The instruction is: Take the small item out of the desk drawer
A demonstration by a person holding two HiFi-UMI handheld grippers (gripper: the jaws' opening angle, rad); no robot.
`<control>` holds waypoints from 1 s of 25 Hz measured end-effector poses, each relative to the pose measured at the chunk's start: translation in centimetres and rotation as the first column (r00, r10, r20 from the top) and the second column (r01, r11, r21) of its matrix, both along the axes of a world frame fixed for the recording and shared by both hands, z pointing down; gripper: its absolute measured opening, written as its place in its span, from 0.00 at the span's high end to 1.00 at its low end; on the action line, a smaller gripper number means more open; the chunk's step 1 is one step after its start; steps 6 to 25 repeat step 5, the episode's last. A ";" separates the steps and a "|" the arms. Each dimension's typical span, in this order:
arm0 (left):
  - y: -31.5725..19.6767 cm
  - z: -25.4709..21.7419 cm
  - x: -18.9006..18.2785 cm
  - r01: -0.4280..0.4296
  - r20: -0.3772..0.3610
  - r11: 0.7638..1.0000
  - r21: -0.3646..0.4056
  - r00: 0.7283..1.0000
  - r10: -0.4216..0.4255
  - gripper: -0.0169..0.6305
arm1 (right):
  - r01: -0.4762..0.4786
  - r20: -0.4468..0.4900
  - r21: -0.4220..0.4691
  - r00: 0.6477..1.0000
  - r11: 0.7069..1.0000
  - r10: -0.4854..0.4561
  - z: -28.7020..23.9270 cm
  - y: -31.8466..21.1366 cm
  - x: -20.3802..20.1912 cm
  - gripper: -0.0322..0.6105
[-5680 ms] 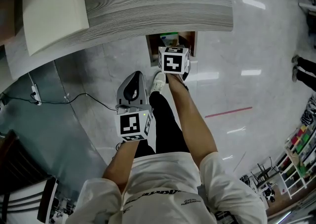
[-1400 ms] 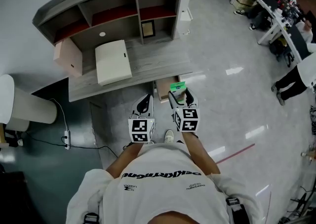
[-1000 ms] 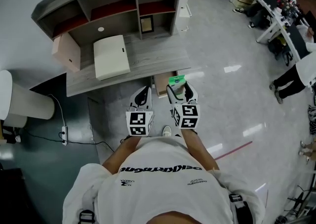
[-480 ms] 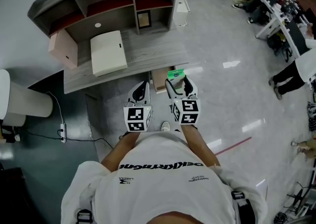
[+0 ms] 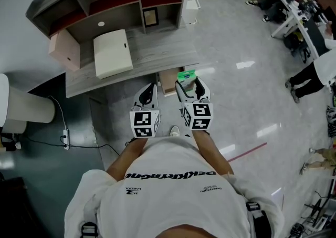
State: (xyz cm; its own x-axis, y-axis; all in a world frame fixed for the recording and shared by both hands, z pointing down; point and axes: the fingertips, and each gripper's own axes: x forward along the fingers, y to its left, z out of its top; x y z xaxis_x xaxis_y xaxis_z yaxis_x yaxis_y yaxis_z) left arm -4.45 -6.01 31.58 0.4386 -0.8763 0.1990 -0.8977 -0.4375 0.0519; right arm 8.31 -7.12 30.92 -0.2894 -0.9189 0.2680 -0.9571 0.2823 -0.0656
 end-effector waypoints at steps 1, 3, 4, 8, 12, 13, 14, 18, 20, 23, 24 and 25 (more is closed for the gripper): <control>0.0 0.1 0.0 0.002 -0.001 1.000 -0.001 1.000 -0.002 0.95 | 0.000 0.000 -0.001 1.000 1.000 0.000 0.0 0.0 0.0 0.43; -0.1 0.2 0.0 0.004 -0.002 1.000 -0.003 1.000 -0.004 0.95 | 0.000 0.001 -0.002 1.000 1.000 0.000 0.1 -0.1 0.1 0.44; -0.1 0.2 0.0 0.004 -0.002 1.000 -0.003 1.000 -0.004 0.95 | 0.000 0.002 -0.002 1.000 1.000 0.000 0.2 -0.1 0.1 0.44; -0.1 0.3 0.0 0.005 -0.002 1.000 -0.004 1.000 -0.005 0.95 | -0.001 0.002 -0.002 1.000 1.000 0.001 0.2 -0.2 0.2 0.43; -0.1 0.3 0.0 0.005 -0.002 1.000 -0.004 1.000 -0.005 0.95 | -0.001 0.002 -0.002 1.000 1.000 0.001 0.2 -0.2 0.2 0.43; -0.1 0.3 0.0 0.005 -0.002 1.000 -0.004 1.000 -0.005 0.95 | -0.001 0.002 -0.002 1.000 1.000 0.001 0.2 -0.2 0.2 0.43; -0.1 0.3 0.0 0.005 -0.002 1.000 -0.004 1.000 -0.005 0.95 | -0.001 0.002 -0.002 1.000 1.000 0.001 0.2 -0.2 0.2 0.43; -0.1 0.3 0.0 0.005 -0.002 1.000 -0.004 1.000 -0.005 0.95 | -0.001 0.002 -0.002 1.000 1.000 0.001 0.2 -0.2 0.2 0.43; -0.1 0.3 0.0 0.005 -0.002 1.000 -0.004 1.000 -0.005 0.95 | -0.001 0.002 -0.002 1.000 1.000 0.001 0.2 -0.2 0.2 0.43; -0.1 0.3 0.0 0.005 -0.002 1.000 -0.004 1.000 -0.005 0.95 | -0.001 0.002 -0.002 1.000 1.000 0.001 0.2 -0.2 0.2 0.43; -0.1 0.3 0.0 0.005 -0.002 1.000 -0.004 1.000 -0.005 0.95 | -0.001 0.002 -0.002 1.000 1.000 0.001 0.2 -0.2 0.2 0.43; -0.1 0.3 0.0 0.005 -0.002 1.000 -0.004 1.000 -0.005 0.95 | -0.001 0.002 -0.002 1.000 1.000 0.001 0.2 -0.2 0.2 0.43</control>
